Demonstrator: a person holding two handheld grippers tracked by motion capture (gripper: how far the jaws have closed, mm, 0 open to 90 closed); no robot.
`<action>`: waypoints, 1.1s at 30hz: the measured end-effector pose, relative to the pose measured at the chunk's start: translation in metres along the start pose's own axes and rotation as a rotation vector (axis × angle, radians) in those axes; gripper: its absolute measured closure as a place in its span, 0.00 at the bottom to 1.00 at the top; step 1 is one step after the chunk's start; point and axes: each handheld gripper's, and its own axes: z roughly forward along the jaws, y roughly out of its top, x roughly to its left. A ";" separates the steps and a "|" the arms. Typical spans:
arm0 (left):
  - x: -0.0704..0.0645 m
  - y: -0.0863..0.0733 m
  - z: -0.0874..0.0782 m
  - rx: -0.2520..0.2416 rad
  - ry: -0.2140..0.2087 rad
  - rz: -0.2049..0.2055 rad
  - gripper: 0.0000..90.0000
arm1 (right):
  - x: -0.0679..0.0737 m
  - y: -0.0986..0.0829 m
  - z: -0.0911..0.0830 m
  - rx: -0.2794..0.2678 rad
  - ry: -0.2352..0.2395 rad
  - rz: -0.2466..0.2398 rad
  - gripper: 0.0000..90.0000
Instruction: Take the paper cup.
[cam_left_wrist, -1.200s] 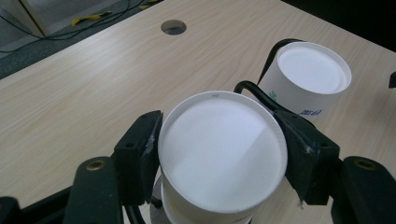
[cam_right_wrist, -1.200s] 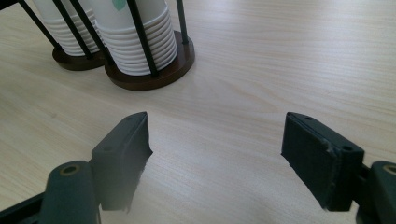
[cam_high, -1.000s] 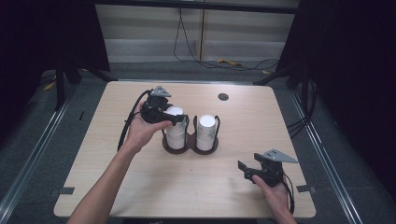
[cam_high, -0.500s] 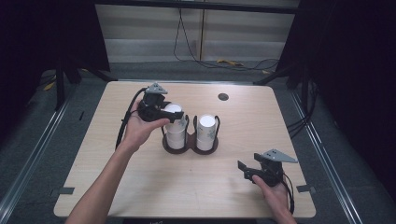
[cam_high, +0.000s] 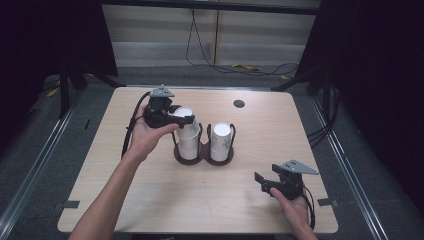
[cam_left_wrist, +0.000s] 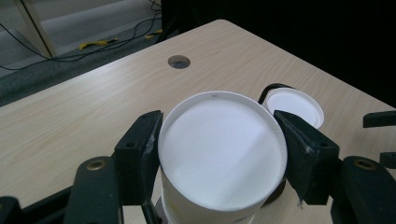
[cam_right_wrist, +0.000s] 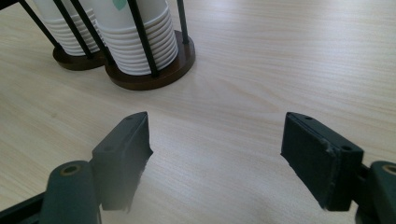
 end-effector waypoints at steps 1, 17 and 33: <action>0.000 0.000 0.000 0.000 0.000 0.000 0.39 | 0.000 0.000 0.000 0.000 0.000 0.000 0.26; 0.002 0.007 -0.015 -0.077 -0.020 -0.017 0.39 | 0.001 0.000 0.001 0.003 0.003 -0.004 0.26; 0.001 0.007 -0.031 -0.155 -0.037 -0.040 0.39 | 0.001 0.000 0.001 0.005 0.006 -0.007 0.26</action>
